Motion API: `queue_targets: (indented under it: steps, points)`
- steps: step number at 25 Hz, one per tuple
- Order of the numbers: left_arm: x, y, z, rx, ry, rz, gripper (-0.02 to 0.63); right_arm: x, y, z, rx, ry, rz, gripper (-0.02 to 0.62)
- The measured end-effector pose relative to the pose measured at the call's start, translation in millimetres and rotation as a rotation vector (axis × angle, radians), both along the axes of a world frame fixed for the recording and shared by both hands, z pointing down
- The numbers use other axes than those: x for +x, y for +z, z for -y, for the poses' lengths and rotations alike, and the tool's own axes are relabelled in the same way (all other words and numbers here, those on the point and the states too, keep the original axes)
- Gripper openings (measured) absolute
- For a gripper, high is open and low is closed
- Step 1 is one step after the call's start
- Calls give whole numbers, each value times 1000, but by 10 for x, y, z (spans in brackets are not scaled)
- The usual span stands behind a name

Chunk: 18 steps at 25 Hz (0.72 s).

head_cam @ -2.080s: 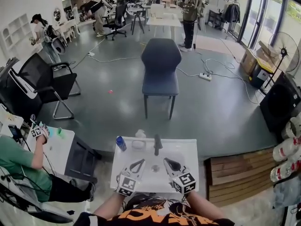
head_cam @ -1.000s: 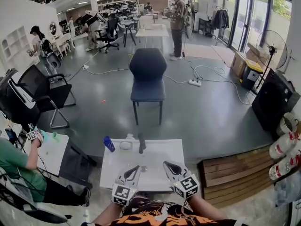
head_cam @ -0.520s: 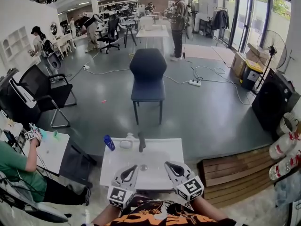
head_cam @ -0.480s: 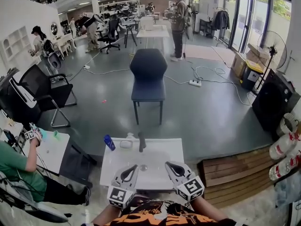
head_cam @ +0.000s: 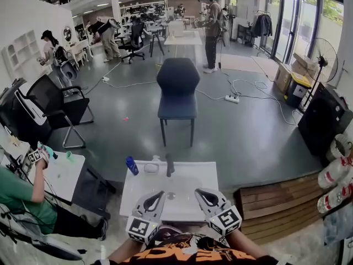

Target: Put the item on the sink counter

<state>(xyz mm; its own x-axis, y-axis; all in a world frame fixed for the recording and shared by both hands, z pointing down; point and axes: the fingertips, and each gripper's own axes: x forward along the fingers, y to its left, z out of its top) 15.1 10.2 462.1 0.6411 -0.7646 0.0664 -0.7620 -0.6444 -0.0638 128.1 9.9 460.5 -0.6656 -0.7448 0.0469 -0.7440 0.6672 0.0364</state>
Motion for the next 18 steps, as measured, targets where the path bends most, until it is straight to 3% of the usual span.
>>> queue_targets:
  steps: [18]
  points:
    - [207, -88, -31, 21, 48, -15, 19, 51, -93, -37, 18, 3, -6, 14]
